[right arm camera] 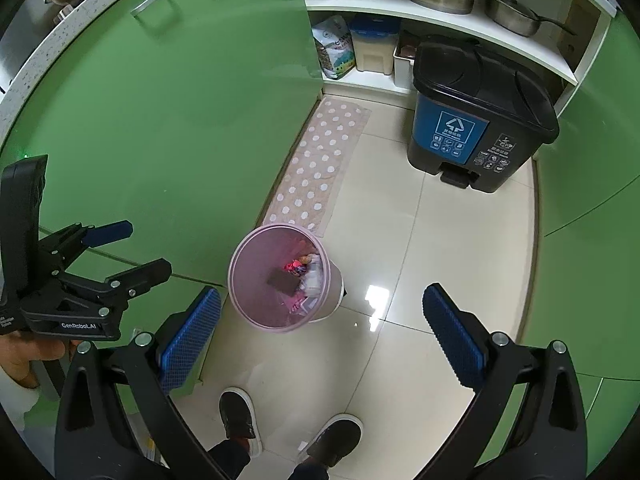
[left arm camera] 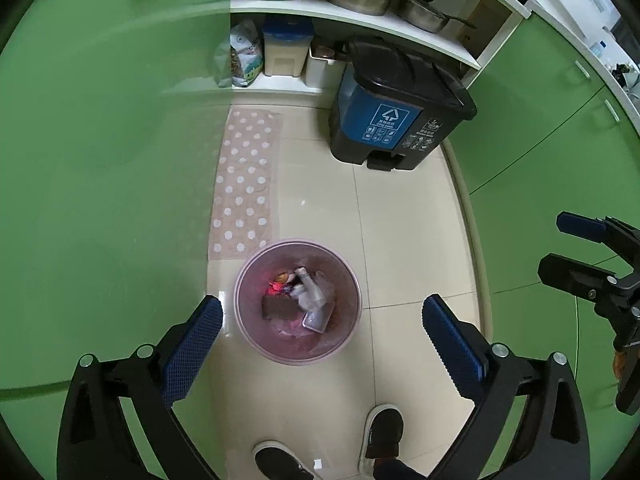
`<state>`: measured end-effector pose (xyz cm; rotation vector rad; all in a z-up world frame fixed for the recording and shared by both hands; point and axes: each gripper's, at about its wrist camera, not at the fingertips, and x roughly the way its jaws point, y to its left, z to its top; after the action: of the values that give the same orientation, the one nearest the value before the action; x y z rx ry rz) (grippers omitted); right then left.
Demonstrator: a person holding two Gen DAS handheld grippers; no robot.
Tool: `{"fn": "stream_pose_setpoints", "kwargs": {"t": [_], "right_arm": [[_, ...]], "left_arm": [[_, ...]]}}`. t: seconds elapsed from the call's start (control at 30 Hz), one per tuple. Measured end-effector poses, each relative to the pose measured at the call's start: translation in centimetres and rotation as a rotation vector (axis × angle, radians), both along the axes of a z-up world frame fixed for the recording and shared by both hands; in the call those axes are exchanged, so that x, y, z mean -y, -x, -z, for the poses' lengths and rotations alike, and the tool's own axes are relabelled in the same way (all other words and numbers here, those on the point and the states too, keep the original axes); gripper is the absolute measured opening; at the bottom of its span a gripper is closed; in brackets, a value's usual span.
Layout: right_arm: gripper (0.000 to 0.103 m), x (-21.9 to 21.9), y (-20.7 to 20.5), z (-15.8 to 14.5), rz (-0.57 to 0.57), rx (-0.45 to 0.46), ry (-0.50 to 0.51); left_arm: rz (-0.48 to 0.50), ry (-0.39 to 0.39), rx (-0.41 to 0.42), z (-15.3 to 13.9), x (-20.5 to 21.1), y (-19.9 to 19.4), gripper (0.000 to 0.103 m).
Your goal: Collect trash
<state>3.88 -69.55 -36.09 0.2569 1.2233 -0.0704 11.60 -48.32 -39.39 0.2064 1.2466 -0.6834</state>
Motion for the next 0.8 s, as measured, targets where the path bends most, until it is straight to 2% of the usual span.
{"fn": "stream_pose_setpoints", "kwargs": {"t": [0.23,0.43,0.8], "right_arm": [[0.099,-1.0,0.4,-1.5,-0.01,0.006,0.008],[0.099,-2.5,1.4,-5.2,-0.031,0.018,0.033],[0.1,-5.9,5.1,-17.9,-0.116,0.085,0.08]], "left_arm": [[-0.009,0.007,0.008,-1.7,-0.5,0.7,0.096],[-0.02,0.039,0.025,-6.1,-1.5,2.6,0.096],[-0.098,0.079,0.071,-18.4,-6.5,7.3,0.096]]}}
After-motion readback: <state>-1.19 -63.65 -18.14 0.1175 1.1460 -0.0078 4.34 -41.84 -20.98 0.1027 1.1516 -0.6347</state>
